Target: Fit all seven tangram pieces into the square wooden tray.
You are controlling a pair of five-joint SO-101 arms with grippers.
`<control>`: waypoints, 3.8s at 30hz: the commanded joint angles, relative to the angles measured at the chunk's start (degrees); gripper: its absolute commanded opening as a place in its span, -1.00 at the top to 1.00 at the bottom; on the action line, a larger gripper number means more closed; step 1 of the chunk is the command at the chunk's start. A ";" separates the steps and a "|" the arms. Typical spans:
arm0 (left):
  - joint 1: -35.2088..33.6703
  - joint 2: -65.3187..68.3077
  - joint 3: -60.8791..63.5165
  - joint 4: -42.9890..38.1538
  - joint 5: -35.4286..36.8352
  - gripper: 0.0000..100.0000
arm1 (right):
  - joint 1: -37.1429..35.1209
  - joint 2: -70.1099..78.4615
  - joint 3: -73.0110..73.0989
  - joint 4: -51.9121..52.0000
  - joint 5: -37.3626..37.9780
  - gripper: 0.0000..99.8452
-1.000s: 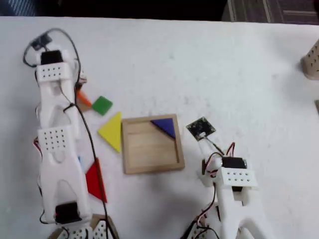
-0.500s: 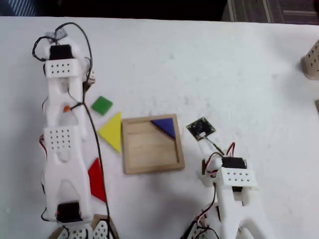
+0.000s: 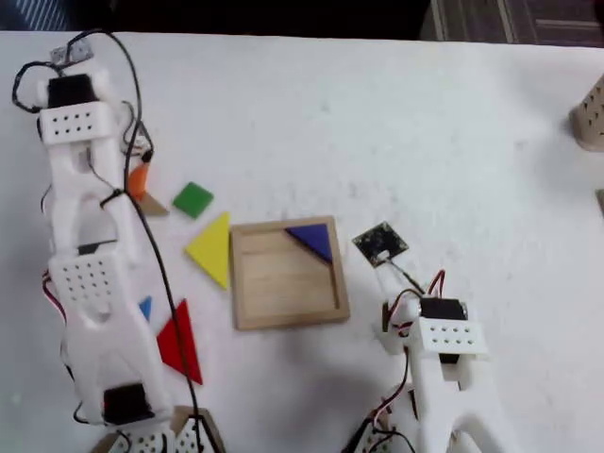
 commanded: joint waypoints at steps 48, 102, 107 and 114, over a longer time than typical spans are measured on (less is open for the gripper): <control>-7.08 15.08 -1.58 -12.04 5.27 0.37 | -0.75 -2.07 -0.26 -0.84 0.62 0.96; 25.63 -28.44 44.04 -8.79 0.09 0.96 | -0.48 -2.07 -0.26 -0.84 0.62 0.96; 33.98 -32.22 58.37 -20.40 0.09 0.96 | -0.40 -2.07 -0.26 -0.84 0.62 0.96; 40.22 -36.53 73.14 -33.67 -10.46 0.96 | -0.40 -2.07 -0.26 -0.84 0.62 0.96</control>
